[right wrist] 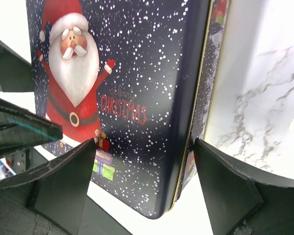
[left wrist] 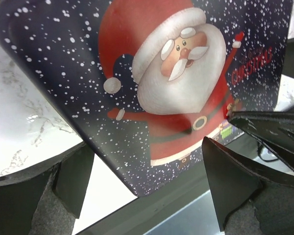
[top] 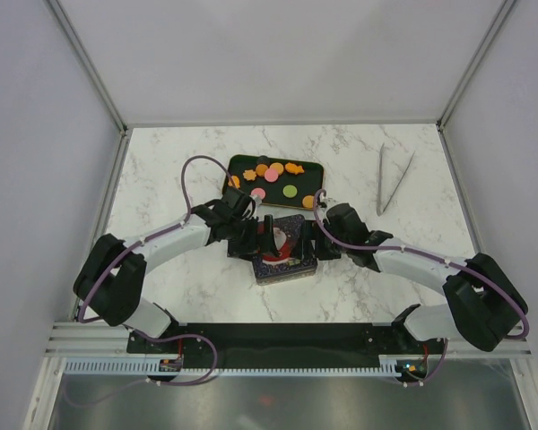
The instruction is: Pack the cookies
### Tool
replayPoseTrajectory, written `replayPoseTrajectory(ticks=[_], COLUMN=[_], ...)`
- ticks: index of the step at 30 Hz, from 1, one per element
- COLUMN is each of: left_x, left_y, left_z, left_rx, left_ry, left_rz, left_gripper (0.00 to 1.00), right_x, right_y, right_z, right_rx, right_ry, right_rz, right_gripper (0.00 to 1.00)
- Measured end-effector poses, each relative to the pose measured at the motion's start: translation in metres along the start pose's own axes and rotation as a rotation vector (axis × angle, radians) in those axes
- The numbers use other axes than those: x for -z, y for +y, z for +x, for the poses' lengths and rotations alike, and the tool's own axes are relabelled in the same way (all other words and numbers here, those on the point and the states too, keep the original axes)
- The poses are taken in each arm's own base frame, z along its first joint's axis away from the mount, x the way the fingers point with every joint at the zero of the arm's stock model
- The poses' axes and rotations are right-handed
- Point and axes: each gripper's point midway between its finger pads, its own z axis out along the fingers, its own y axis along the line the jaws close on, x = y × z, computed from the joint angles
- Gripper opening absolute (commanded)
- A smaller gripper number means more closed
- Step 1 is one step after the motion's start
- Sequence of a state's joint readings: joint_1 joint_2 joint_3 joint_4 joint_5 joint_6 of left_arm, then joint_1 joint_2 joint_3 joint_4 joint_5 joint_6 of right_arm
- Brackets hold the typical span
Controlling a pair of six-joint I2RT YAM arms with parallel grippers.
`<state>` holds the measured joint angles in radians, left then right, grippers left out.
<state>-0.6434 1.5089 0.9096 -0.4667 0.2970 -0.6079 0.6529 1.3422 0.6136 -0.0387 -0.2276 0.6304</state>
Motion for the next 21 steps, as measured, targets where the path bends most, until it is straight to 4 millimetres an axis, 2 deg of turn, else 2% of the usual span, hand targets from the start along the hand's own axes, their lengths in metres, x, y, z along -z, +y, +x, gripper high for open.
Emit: replayPoseTrajectory(ticks=[3, 6, 11, 16, 21], left_x=[0.001, 0.002, 0.003, 0.006, 0.009], left_y=[-0.002, -0.002, -0.004, -0.007, -0.011], left_z=[0.001, 0.002, 0.004, 0.004, 0.004], left_rx=[0.009, 0.015, 0.024, 0.03, 0.032], left_ry=[0.011, 0.021, 0.038, 0.039, 0.046], left_rz=[0.027, 0.041, 0.076, 0.103, 0.135], left_gripper=[0.88, 0.87, 0.88, 0.93, 0.93], right_x=[0.0, 0.001, 0.002, 0.003, 0.004], right_y=[-0.002, -0.003, -0.005, -0.005, -0.004], right_z=[-0.005, -0.007, -0.013, -0.019, -0.02], right_rx=[0.017, 0.03, 0.056, 0.082, 0.091], right_ry=[-0.015, -0.018, -0.033, -0.045, -0.044], right_rz=[0.019, 0.031, 0.058, 0.071, 0.069], right_gripper=[0.89, 0.89, 0.9, 0.9, 0.9])
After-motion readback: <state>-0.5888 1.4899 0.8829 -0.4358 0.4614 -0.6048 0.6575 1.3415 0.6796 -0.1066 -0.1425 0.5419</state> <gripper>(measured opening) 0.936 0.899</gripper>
